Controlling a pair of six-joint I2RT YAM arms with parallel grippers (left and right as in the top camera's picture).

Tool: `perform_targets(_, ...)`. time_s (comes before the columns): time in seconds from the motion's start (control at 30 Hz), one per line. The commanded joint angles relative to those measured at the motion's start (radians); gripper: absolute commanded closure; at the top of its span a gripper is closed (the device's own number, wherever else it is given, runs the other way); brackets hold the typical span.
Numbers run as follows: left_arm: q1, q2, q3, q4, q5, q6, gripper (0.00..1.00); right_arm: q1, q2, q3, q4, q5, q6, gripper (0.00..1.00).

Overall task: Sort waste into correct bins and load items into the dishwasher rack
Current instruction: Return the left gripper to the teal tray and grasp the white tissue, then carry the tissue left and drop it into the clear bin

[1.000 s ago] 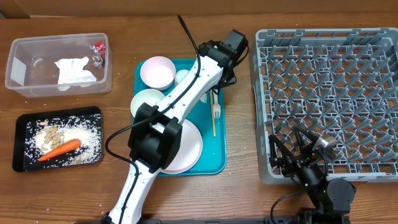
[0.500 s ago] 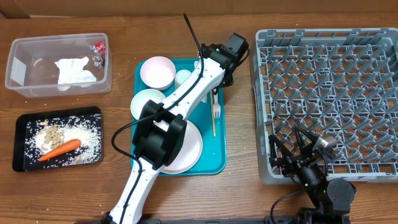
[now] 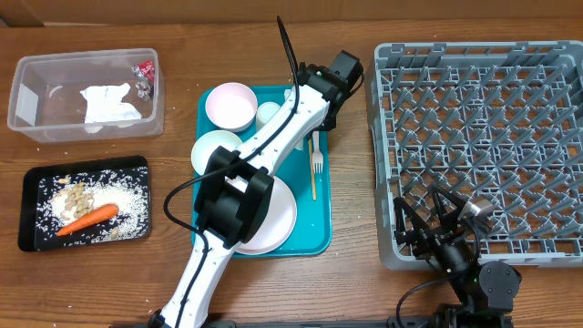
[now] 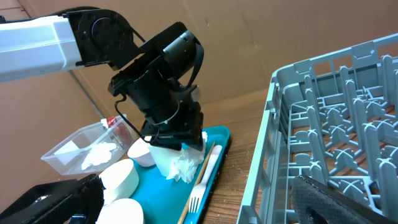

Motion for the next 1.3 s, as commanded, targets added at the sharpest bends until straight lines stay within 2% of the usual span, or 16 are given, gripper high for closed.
perform_targets(0.0, 0.002, 0.015, 0.005, -0.011, -0.031, 0.047, 0.49, -0.002, -0.008, -0.010, 0.002, -0.008, 0.007, 0.00)
perform_targets(0.43, 0.001, 0.046, 0.005, -0.011, -0.046, 0.124, 0.51, -0.002, -0.008, -0.010, 0.002, -0.008, 0.007, 0.00)
perform_targets(0.57, 0.001, 0.046, 0.005, -0.012, -0.055, 0.143, 0.69, -0.002, -0.008, -0.010, 0.003, -0.008, 0.008, 0.00)
perform_targets(0.73, 0.001, 0.042, 0.008, -0.014, -0.055, 0.143, 0.86, -0.002, -0.008, -0.010, 0.002, -0.008, 0.007, 0.00)
perform_targets(0.8, 0.001, 0.036, 0.020, -0.030, -0.054, 0.142, 0.96, -0.002, -0.008, -0.010, 0.002, -0.008, 0.007, 0.00)
perform_targets(0.83, 0.001, 0.036, 0.031, -0.038, -0.053, 0.142, 0.96, -0.002, -0.008, -0.010, 0.002, -0.008, 0.007, 0.00)
perform_targets(0.93, -0.001, 0.031, 0.103, -0.092, -0.050, 0.142, 0.96, -0.002, -0.008, -0.010, 0.002, -0.008, 0.007, 0.00)
perform_targets(1.2, 0.000, 0.019, 0.483, -0.304, -0.005, 0.142, 0.96, -0.002, -0.008, -0.010, 0.002, -0.008, 0.007, 0.00)
perform_targets(1.27, 0.008, 0.017, 0.558, -0.331, -0.037, 0.142, 0.96, -0.002, -0.008, -0.010, 0.002, -0.008, 0.007, 0.00)
